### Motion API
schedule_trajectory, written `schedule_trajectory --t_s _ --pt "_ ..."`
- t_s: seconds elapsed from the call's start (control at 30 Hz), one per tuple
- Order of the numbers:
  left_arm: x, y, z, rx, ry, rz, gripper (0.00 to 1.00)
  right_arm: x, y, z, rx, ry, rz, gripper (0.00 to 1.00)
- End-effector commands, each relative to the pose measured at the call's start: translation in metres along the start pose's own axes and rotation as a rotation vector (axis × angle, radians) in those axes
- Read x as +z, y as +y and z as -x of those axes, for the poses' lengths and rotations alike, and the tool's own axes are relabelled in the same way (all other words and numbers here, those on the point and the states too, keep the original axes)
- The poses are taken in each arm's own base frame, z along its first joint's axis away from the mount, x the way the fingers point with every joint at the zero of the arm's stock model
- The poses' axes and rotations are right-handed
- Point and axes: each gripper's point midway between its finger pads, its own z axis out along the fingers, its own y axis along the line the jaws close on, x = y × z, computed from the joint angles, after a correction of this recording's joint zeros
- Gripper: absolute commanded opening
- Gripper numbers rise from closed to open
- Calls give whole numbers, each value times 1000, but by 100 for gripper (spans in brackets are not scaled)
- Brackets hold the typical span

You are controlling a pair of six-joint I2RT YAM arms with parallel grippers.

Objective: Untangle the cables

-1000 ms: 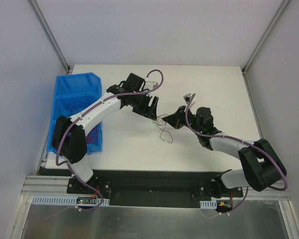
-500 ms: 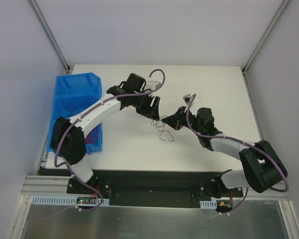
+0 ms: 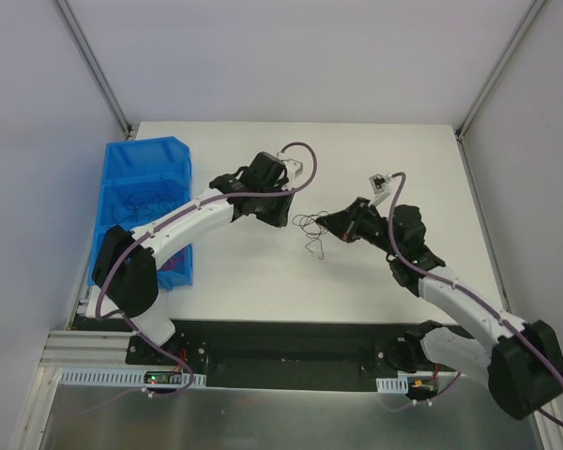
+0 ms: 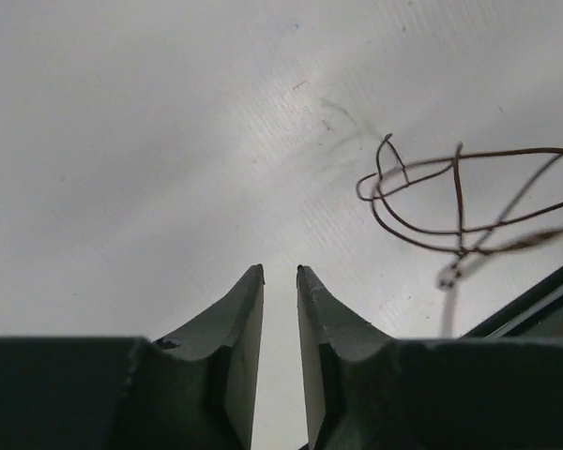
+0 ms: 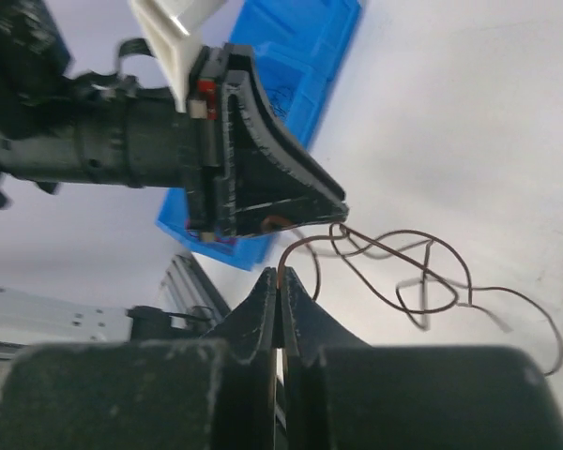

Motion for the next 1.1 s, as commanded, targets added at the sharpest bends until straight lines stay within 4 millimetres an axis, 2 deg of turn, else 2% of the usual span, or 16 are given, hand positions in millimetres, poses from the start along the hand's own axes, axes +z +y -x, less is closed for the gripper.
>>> schedule_trajectory --t_s 0.0,0.13,0.2,0.27,0.4,0.43,0.5,0.63,0.8,1.07 --pt "-33 11 27 -73 -157 100 17 -26 49 31 154 -58 21 0" --pt "-53 6 28 -140 -205 89 6 -48 87 50 181 -100 90 0" --pt "-66 -4 27 -157 -235 37 5 -59 101 60 141 -119 91 0" --pt "-79 -25 19 -131 -277 -101 19 -62 109 63 114 -97 94 0" --pt "-129 -67 18 -66 -451 -358 54 -62 131 61 105 -13 171 0" --pt "-138 -73 18 -59 -478 -393 61 -62 133 62 108 -12 175 0" --pt "-156 -84 19 -56 -526 -462 67 -64 133 65 105 -31 171 0" --pt "-165 -96 30 -113 -559 -536 69 -64 132 69 103 -53 160 0" --pt "-157 -102 49 -160 -566 -560 69 -62 133 71 104 -57 165 0" --pt "-143 -108 62 -175 -561 -566 63 -62 132 68 107 -51 168 0"
